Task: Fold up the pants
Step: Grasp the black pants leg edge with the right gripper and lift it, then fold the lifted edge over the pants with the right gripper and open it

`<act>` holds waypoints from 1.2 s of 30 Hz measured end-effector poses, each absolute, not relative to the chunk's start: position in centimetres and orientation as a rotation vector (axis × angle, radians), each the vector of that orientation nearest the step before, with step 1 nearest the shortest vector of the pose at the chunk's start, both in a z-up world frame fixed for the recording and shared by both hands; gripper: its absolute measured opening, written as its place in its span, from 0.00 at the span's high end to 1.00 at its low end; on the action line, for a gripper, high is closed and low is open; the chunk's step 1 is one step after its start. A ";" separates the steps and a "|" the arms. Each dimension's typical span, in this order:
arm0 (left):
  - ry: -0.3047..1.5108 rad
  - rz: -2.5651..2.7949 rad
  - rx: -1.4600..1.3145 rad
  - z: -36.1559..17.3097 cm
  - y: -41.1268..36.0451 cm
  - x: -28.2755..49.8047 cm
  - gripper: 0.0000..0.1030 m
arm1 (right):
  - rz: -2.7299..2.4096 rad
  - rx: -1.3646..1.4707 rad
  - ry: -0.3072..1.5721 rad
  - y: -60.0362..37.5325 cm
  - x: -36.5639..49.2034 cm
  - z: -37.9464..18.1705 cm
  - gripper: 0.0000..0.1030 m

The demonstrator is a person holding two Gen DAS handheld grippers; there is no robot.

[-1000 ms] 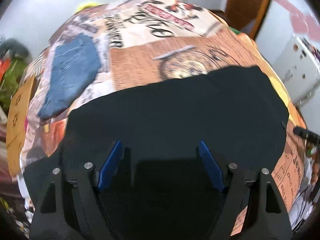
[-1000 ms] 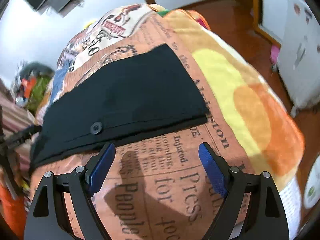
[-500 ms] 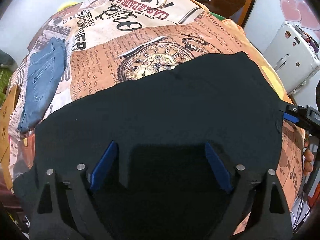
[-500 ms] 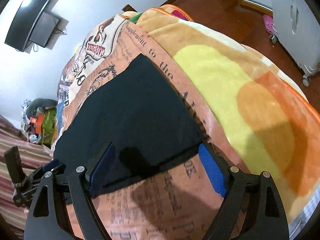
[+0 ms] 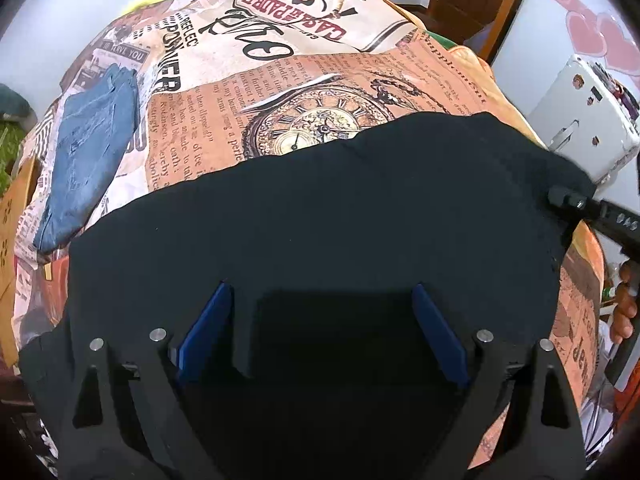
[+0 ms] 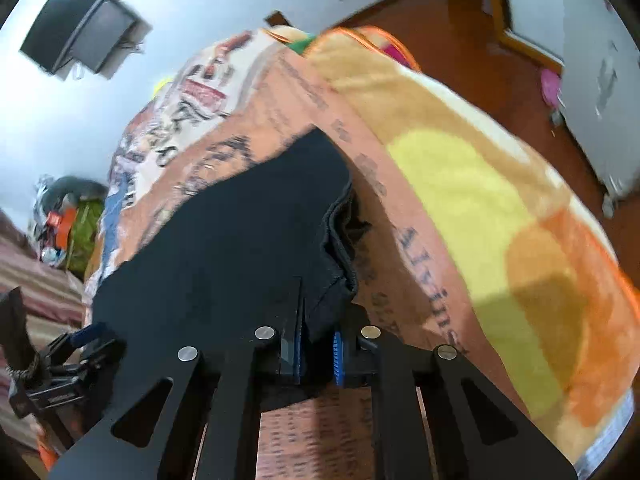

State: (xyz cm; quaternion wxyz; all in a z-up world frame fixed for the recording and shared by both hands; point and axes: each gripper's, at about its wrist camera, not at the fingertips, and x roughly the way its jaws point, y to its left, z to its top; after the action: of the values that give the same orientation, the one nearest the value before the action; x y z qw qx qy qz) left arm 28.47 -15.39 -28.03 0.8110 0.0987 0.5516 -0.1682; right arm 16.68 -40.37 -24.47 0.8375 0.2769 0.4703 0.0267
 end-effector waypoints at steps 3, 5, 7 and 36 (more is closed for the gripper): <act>1.168 -0.352 0.181 -27.4 -14.7 28.3 0.10 | 0.084 0.538 0.934 -39.8 16.9 -21.6 0.91; 1.151 -0.342 0.155 -26.6 -13.9 28.1 0.10 | 0.103 0.517 0.897 -39.4 17.1 -19.7 0.91; 1.133 -0.331 0.133 -25.7 -13.1 27.9 0.10 | 0.129 0.496 0.863 -38.8 17.2 -17.9 0.91; 0.979 -0.082 -0.056 -21.7 2.8 21.8 0.08 | 0.606 0.196 0.902 -15.7 20.6 -14.9 0.91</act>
State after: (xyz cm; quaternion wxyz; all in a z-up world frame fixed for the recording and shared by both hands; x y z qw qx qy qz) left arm 21.78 2.76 -21.70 0.8814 -0.0267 0.4699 -0.0395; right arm 20.56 -15.71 -14.94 0.8515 0.0929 0.4283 0.2877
